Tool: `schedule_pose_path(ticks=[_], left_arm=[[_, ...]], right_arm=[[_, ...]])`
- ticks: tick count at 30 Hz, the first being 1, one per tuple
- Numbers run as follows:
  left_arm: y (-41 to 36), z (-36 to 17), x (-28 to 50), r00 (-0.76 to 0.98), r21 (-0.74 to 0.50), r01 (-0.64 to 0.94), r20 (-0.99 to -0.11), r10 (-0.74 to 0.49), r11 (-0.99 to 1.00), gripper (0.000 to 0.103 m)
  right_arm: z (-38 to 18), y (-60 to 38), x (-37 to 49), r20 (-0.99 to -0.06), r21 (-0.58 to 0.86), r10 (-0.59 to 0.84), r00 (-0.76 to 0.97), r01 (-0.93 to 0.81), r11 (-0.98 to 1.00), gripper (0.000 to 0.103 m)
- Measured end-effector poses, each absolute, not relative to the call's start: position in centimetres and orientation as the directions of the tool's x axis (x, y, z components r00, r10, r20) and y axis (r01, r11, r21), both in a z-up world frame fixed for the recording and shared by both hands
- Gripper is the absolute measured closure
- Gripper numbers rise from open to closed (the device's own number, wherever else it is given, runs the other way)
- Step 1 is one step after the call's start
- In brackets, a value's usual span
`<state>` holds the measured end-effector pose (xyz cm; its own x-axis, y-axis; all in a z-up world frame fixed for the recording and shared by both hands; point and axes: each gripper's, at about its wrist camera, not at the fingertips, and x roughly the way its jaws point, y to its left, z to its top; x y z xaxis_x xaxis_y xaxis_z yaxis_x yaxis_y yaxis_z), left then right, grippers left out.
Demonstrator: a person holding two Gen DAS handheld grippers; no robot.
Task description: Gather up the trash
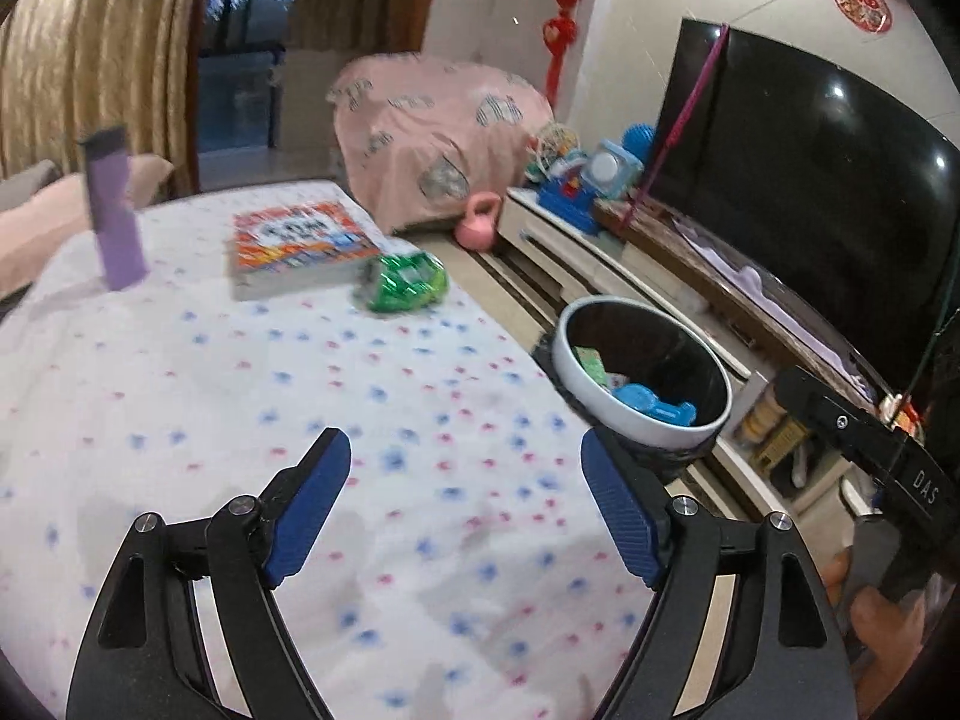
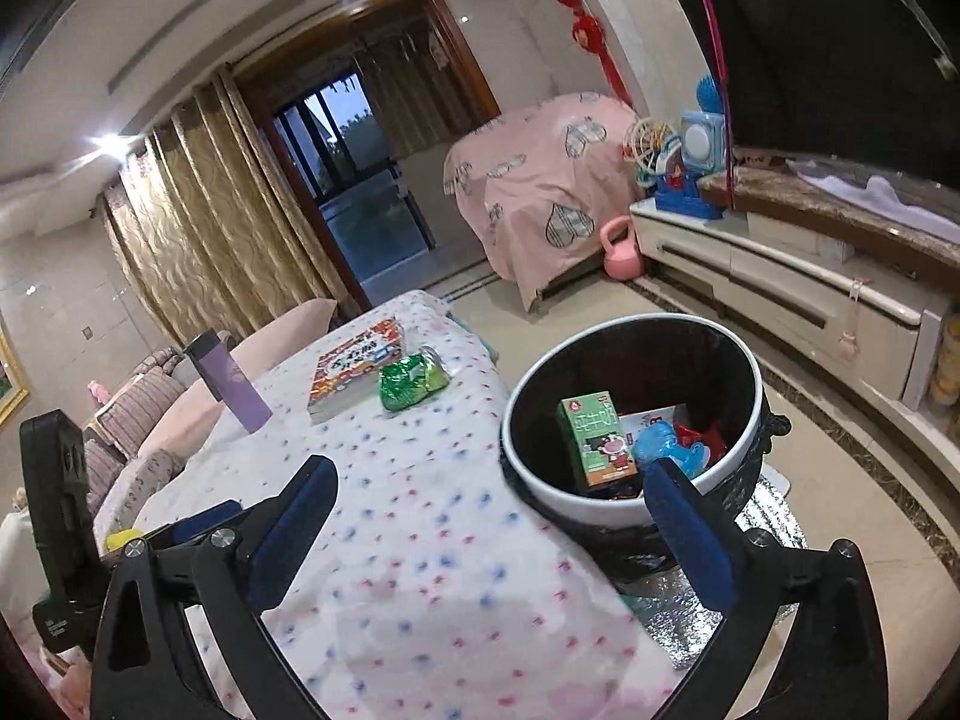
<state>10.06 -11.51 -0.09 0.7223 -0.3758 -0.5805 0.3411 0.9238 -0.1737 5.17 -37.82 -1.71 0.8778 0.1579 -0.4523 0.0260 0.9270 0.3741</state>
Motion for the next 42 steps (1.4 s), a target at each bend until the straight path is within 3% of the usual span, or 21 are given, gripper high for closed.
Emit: schedule_pose_path(ticks=[7,15,24,42], left_arm=[[-9.1,2.1,6.3,0.821,-0.133,0.310,-0.463,-0.335,0.941,0.000],[-7.9,2.2,2.9,0.892,-0.050,0.243,-0.381,-0.243,0.969,0.000],[-7.4,1.1,1.6,0.914,0.006,0.189,-0.368,-0.174,0.982,0.000],[-7.1,1.0,1.6,0.917,0.010,0.167,-0.368,-0.151,0.986,0.000]], right_arm=[[1.1,-35.3,1.9,-0.348,0.286,0.092,0.933,0.012,0.958,0.000],[2.2,-31.7,-1.1,-0.218,0.097,-0.021,0.976,0.043,0.994,0.000],[-0.1,-31.0,-1.1,-0.240,0.128,0.006,0.971,0.026,0.991,0.000],[-0.7,-30.8,-1.4,-0.266,0.130,0.017,0.964,0.018,0.991,0.000]])
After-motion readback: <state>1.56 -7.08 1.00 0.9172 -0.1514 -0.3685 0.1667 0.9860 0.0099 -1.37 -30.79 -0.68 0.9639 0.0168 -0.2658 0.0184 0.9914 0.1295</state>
